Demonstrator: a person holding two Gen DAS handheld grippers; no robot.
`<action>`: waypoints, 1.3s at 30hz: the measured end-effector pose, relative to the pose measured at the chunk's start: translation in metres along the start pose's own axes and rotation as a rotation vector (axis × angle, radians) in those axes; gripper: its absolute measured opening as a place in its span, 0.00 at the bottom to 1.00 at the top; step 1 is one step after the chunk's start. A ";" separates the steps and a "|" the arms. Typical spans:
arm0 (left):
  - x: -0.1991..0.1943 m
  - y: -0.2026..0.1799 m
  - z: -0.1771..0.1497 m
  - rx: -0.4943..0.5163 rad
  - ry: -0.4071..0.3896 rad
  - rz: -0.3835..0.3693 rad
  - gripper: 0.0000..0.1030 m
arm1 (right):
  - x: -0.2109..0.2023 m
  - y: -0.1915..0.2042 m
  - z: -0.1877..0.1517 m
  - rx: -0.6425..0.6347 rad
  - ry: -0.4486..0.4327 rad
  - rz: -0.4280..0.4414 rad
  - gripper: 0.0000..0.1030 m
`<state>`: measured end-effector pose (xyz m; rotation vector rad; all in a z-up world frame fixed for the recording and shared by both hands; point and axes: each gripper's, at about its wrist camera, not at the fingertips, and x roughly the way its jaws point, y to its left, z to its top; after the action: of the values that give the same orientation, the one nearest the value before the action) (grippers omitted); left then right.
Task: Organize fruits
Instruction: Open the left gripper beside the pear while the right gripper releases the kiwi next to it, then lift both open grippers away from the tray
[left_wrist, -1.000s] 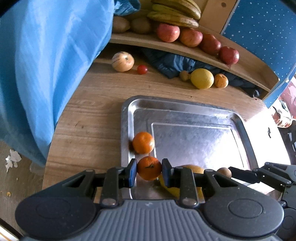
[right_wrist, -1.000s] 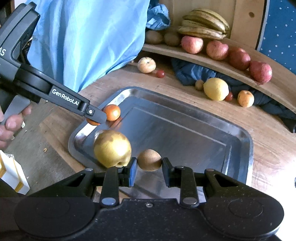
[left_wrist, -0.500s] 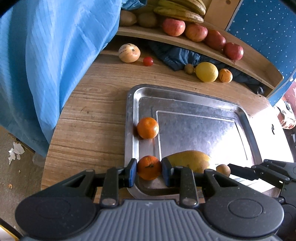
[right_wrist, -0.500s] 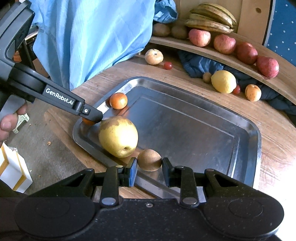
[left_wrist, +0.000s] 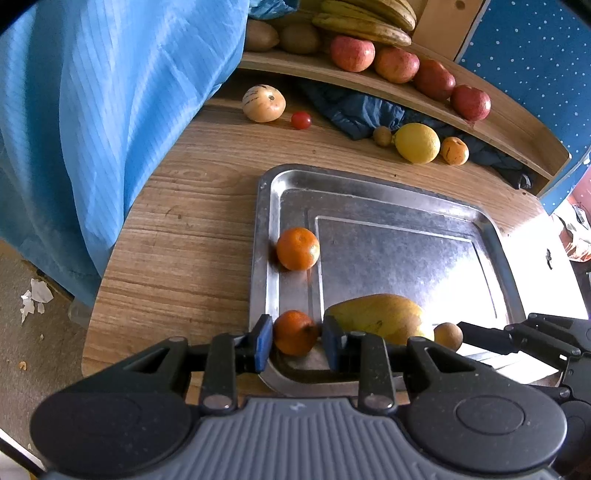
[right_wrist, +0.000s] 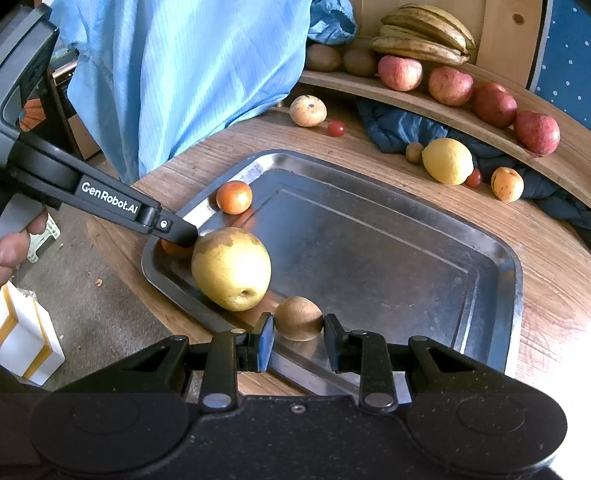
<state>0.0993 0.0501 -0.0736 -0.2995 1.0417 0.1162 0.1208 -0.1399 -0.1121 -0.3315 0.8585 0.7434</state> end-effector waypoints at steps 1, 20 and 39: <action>0.000 0.000 0.000 0.000 0.000 0.001 0.31 | 0.000 0.000 0.000 0.000 0.000 0.000 0.30; -0.021 0.003 -0.005 0.083 -0.006 0.005 0.90 | -0.016 -0.005 -0.002 0.056 -0.012 -0.011 0.66; -0.023 0.011 0.002 0.223 0.071 0.111 0.99 | -0.023 -0.004 0.005 0.124 0.038 -0.025 0.99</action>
<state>0.0868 0.0622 -0.0555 -0.0441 1.1308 0.0883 0.1164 -0.1503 -0.0912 -0.2459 0.9301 0.6594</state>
